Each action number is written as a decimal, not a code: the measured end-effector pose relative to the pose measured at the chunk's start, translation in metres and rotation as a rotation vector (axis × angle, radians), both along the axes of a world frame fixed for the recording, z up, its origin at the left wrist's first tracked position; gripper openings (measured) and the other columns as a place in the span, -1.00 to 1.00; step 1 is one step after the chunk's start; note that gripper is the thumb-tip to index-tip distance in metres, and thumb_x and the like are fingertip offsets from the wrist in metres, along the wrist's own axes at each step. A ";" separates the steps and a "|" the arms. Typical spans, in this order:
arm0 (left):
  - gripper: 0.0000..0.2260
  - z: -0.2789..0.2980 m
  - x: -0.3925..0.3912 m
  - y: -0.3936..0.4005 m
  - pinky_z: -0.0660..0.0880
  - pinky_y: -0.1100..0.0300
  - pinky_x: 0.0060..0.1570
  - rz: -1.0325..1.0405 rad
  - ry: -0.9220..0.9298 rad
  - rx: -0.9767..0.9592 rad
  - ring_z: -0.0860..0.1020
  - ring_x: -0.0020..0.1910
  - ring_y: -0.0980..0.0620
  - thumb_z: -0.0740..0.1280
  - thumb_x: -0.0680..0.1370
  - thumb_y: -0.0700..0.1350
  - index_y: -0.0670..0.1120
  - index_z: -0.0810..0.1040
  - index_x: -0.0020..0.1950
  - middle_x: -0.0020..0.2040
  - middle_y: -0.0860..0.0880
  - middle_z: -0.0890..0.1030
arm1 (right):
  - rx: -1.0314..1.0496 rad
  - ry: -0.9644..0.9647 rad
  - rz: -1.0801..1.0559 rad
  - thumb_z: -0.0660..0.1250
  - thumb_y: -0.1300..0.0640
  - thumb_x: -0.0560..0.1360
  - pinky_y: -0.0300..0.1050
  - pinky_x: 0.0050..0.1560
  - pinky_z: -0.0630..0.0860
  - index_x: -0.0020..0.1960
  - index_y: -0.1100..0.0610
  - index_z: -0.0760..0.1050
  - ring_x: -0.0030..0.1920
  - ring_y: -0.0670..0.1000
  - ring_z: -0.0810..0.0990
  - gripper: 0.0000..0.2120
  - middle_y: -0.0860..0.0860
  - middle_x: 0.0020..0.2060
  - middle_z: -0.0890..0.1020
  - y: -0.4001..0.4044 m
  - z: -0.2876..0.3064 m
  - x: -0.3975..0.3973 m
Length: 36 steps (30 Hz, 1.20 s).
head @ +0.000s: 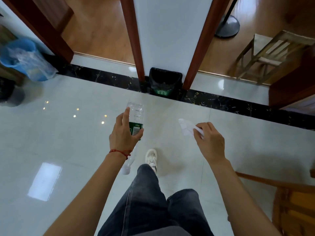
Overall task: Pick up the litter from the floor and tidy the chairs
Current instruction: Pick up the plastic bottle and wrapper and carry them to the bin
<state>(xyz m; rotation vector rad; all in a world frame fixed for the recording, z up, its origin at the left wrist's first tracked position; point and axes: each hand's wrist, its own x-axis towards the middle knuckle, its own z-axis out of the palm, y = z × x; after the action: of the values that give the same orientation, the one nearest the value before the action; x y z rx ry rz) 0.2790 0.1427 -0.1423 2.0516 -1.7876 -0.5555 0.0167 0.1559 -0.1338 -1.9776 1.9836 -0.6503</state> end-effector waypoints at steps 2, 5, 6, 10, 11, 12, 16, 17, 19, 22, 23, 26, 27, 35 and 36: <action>-0.28 0.001 0.007 -0.042 0.57 -0.09 -0.21 -0.023 -0.007 0.005 0.52 0.04 -0.24 0.48 0.37 -0.03 -0.14 0.20 0.42 0.25 -0.23 0.43 | 0.005 -0.012 -0.004 0.40 0.25 0.42 -0.16 -0.37 0.47 -0.09 0.25 0.53 -0.37 0.13 0.55 -0.89 0.16 -0.21 0.60 -0.038 -0.001 0.009; -0.28 0.005 0.012 -0.100 0.57 -0.09 -0.20 -0.068 -0.025 0.015 0.51 0.05 -0.23 0.47 0.37 -0.03 -0.14 0.20 0.42 0.26 -0.23 0.42 | 0.010 -0.030 -0.016 0.41 0.24 0.42 -0.23 -0.31 0.42 -0.07 0.26 0.54 -0.34 0.11 0.57 -0.87 0.17 -0.19 0.62 -0.088 0.001 0.019; -0.28 0.006 0.012 -0.117 0.57 -0.09 -0.19 -0.075 -0.024 0.020 0.51 0.06 -0.23 0.47 0.38 -0.03 -0.14 0.19 0.43 0.27 -0.23 0.42 | 0.008 -0.036 -0.022 0.40 0.24 0.42 -0.23 -0.31 0.42 -0.07 0.25 0.54 -0.34 0.11 0.57 -0.88 0.17 -0.18 0.62 -0.103 0.001 0.021; -0.27 0.003 0.006 -0.175 0.56 -0.08 -0.21 -0.089 -0.019 0.043 0.51 0.07 -0.23 0.47 0.38 -0.03 -0.13 0.18 0.44 0.28 -0.22 0.41 | 0.015 -0.040 -0.042 0.40 0.25 0.42 -0.14 -0.34 0.51 -0.07 0.25 0.54 -0.35 0.12 0.57 -0.88 0.17 -0.19 0.61 -0.159 -0.002 0.020; -0.27 0.000 0.004 -0.188 0.56 -0.07 -0.21 -0.094 -0.017 0.047 0.51 0.07 -0.22 0.47 0.38 -0.03 -0.13 0.18 0.44 0.28 -0.22 0.41 | 0.019 -0.038 -0.041 0.41 0.25 0.41 -0.17 -0.34 0.49 -0.08 0.25 0.54 -0.36 0.12 0.57 -0.88 0.17 -0.20 0.61 -0.172 -0.005 0.018; -0.27 -0.002 0.002 -0.202 0.56 -0.06 -0.22 -0.100 -0.017 0.055 0.51 0.07 -0.22 0.47 0.38 -0.04 -0.13 0.18 0.44 0.28 -0.22 0.41 | 0.022 -0.035 -0.039 0.41 0.25 0.41 -0.19 -0.33 0.47 -0.08 0.25 0.54 -0.36 0.12 0.56 -0.88 0.16 -0.20 0.61 -0.186 -0.008 0.016; -0.27 -0.010 -0.008 -0.260 0.56 -0.06 -0.19 -0.088 -0.030 0.071 0.50 0.08 -0.21 0.47 0.38 -0.04 -0.12 0.18 0.44 0.29 -0.21 0.40 | 0.018 -0.032 -0.036 0.41 0.26 0.41 -0.23 -0.33 0.39 -0.09 0.26 0.54 -0.37 0.10 0.56 -0.89 0.16 -0.22 0.62 -0.246 -0.020 0.005; -0.27 -0.011 -0.011 -0.274 0.56 -0.06 -0.19 -0.083 -0.032 0.074 0.50 0.08 -0.21 0.46 0.39 -0.04 -0.11 0.17 0.44 0.29 -0.20 0.40 | 0.021 -0.033 -0.039 0.41 0.26 0.41 -0.23 -0.34 0.38 -0.09 0.26 0.54 -0.37 0.10 0.56 -0.89 0.16 -0.22 0.61 -0.261 -0.022 0.002; -0.27 -0.013 -0.018 -0.300 0.56 -0.06 -0.20 -0.089 -0.036 0.085 0.51 0.07 -0.20 0.46 0.39 -0.03 -0.09 0.16 0.45 0.29 -0.19 0.40 | 0.028 -0.036 -0.052 0.41 0.26 0.41 -0.23 -0.36 0.37 -0.09 0.26 0.54 -0.38 0.09 0.55 -0.89 0.15 -0.23 0.61 -0.288 -0.025 -0.004; -0.26 -0.021 -0.027 -0.336 0.56 -0.04 -0.23 -0.139 -0.045 0.104 0.51 0.06 -0.20 0.46 0.38 -0.03 -0.09 0.16 0.45 0.29 -0.19 0.40 | 0.036 -0.033 -0.048 0.40 0.26 0.42 -0.22 -0.37 0.36 -0.09 0.26 0.53 -0.38 0.09 0.54 -0.89 0.15 -0.23 0.60 -0.325 -0.034 -0.008; -0.26 -0.024 -0.029 -0.347 0.55 -0.04 -0.23 -0.147 -0.051 0.116 0.51 0.06 -0.20 0.46 0.38 -0.03 -0.09 0.16 0.45 0.30 -0.19 0.40 | 0.053 -0.033 -0.042 0.40 0.26 0.42 -0.21 -0.37 0.36 -0.09 0.27 0.53 -0.37 0.11 0.55 -0.90 0.15 -0.22 0.60 -0.337 -0.038 -0.008; -0.25 -0.038 -0.031 -0.377 0.55 -0.04 -0.25 -0.154 -0.055 0.142 0.52 0.05 -0.20 0.47 0.37 -0.04 -0.09 0.16 0.45 0.29 -0.19 0.41 | 0.087 -0.029 -0.020 0.40 0.26 0.42 -0.20 -0.36 0.37 -0.08 0.28 0.54 -0.35 0.13 0.56 -0.89 0.17 -0.22 0.61 -0.365 -0.052 -0.003; -0.25 -0.045 -0.031 -0.386 0.55 -0.05 -0.25 -0.163 -0.051 0.149 0.52 0.05 -0.20 0.47 0.37 -0.04 -0.09 0.16 0.45 0.29 -0.19 0.41 | 0.091 -0.032 -0.010 0.40 0.26 0.42 -0.20 -0.36 0.40 -0.08 0.28 0.55 -0.35 0.13 0.57 -0.88 0.17 -0.22 0.61 -0.373 -0.059 -0.001; -0.25 -0.139 -0.030 -0.453 0.58 -0.06 -0.25 -0.310 -0.072 0.234 0.52 0.05 -0.19 0.46 0.37 -0.02 -0.08 0.16 0.45 0.31 -0.15 0.40 | 0.119 -0.032 -0.079 0.41 0.25 0.41 -0.12 -0.45 0.53 -0.12 0.25 0.54 -0.39 0.08 0.55 -0.91 0.13 -0.26 0.60 -0.422 -0.140 0.009; -0.25 -0.154 -0.031 -0.462 0.58 -0.05 -0.26 -0.346 -0.085 0.245 0.52 0.05 -0.19 0.46 0.37 -0.01 -0.08 0.16 0.45 0.31 -0.16 0.40 | 0.131 -0.028 -0.093 0.42 0.25 0.41 -0.14 -0.44 0.51 -0.12 0.25 0.54 -0.39 0.08 0.55 -0.91 0.12 -0.26 0.60 -0.428 -0.152 0.010</action>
<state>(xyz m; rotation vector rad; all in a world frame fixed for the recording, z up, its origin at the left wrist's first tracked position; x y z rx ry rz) 0.2482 -0.3191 -0.2961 1.9485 -2.2422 -0.8321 0.0266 -0.2716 -0.2859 -1.8006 2.0560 -0.5506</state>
